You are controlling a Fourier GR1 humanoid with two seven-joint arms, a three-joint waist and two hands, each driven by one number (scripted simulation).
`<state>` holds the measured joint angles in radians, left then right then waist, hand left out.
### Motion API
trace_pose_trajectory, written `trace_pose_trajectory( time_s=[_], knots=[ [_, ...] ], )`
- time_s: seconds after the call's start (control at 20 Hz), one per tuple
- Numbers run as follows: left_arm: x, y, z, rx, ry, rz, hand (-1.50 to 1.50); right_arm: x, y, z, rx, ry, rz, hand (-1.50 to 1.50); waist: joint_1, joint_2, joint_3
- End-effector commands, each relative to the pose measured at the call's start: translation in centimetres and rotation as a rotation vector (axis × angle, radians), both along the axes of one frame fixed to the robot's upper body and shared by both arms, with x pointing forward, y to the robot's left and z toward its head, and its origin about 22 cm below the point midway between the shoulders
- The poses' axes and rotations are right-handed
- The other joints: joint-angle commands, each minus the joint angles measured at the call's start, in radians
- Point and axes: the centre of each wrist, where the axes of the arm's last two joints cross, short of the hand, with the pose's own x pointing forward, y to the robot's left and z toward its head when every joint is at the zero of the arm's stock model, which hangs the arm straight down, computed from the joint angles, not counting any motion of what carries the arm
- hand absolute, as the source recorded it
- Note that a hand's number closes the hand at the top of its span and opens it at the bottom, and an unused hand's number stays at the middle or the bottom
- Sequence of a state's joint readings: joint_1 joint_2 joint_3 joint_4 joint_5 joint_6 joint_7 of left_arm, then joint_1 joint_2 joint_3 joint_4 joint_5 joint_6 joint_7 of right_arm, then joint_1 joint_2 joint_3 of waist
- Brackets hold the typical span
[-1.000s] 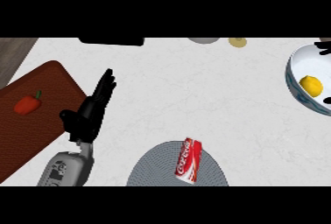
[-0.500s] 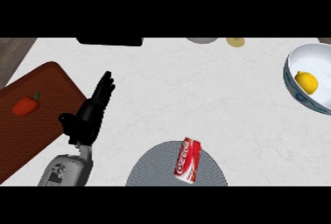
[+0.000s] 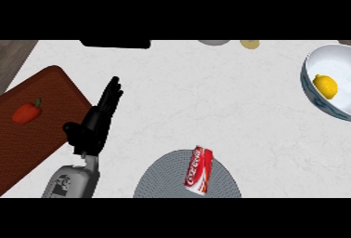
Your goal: Pick the lemon from the placemat and place it in the bowl
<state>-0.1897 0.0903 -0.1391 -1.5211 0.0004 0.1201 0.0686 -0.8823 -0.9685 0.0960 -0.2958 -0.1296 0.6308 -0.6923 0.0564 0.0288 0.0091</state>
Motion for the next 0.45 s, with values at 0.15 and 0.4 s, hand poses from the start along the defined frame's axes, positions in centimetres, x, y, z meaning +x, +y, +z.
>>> trace_pose_trajectory(
  time_s=[0.15, 0.4],
  knots=[
    [0.2, 0.4, 0.2, -0.003, -0.006, 0.016, 0.0, -1.1, -0.9, -0.1, 0.177, 0.027, 0.258, -1.5, -0.004, 0.004, 0.003],
    [-0.3, 0.7, -0.3, -0.004, -0.01, 0.021, 0.0, -2.0, -1.7, 0.3, 0.18, 0.022, 0.262, -1.5, -0.011, 0.001, 0.003]
  ],
)
